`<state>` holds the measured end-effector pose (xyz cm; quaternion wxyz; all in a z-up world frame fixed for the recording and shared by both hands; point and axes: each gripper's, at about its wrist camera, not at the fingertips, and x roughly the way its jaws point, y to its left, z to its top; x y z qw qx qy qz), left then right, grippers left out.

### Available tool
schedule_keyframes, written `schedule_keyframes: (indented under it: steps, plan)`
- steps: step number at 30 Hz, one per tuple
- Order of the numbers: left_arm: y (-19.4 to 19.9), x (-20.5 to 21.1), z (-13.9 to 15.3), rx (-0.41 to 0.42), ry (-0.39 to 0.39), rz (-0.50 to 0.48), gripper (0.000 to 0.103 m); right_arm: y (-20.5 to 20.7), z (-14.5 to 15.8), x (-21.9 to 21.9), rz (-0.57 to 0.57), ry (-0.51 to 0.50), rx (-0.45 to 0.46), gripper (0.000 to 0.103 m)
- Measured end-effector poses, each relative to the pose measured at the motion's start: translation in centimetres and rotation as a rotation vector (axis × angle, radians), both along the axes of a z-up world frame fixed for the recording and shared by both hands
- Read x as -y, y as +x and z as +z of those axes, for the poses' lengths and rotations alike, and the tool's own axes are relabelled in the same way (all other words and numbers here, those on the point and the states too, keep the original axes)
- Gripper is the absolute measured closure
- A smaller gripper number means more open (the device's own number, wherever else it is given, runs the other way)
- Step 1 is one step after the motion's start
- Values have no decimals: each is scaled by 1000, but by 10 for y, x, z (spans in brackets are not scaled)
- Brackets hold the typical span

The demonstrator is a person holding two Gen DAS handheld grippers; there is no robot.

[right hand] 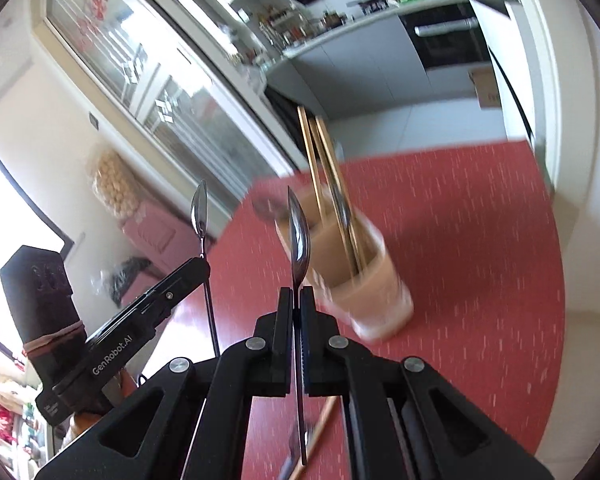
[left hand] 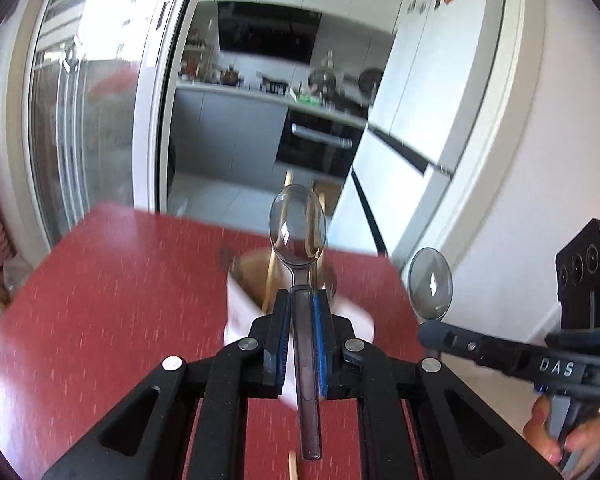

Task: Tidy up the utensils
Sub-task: 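Carry both spoons to the pink caddy and drop them in, then open both grippers and move them back over the remaining utensils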

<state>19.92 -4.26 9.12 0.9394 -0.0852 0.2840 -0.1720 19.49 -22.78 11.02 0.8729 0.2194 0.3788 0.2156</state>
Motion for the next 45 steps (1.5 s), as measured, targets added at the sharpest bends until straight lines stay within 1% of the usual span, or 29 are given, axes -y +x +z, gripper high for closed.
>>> schedule_keyframes:
  steps: [3,5,6,11,13,16,19,24,26,33,38,42,44,45]
  plan:
    - [31,9,5,49,-29,-1,62,25,12,-3,-27,4,72,99]
    - [50,12,3,82,-36,7,62,39,15,-5,-46,5,110,100]
    - [53,15,3,97,-37,11,62,47,16,-7,-57,2,137,100]
    - [78,26,-11,129,-34,37,62,67,11,-15,-96,-46,250,100]
    - [87,28,-24,135,-24,49,62,73,2,-19,-100,-75,288,100]
    - [86,30,-42,145,-22,60,62,71,-9,-25,-105,-126,331,100]
    - [84,33,-56,153,-16,61,62,68,-20,-29,-89,-150,354,100]
    - [69,38,-66,188,32,43,62,58,-30,-38,-58,-209,383,100]
    - [64,38,-68,188,36,39,62,53,-34,-40,-48,-217,386,100]
    - [56,31,-81,138,53,31,62,47,-44,-36,-34,-225,351,100]
    - [49,27,-85,114,46,32,62,45,-51,-26,-30,-208,286,99]
    - [45,25,-85,98,54,28,62,45,-56,-21,-33,-208,222,98]
    - [42,22,-83,91,53,33,62,44,-58,-18,-31,-205,198,93]
    - [41,20,-83,88,55,38,62,44,-58,-17,-31,-202,187,82]
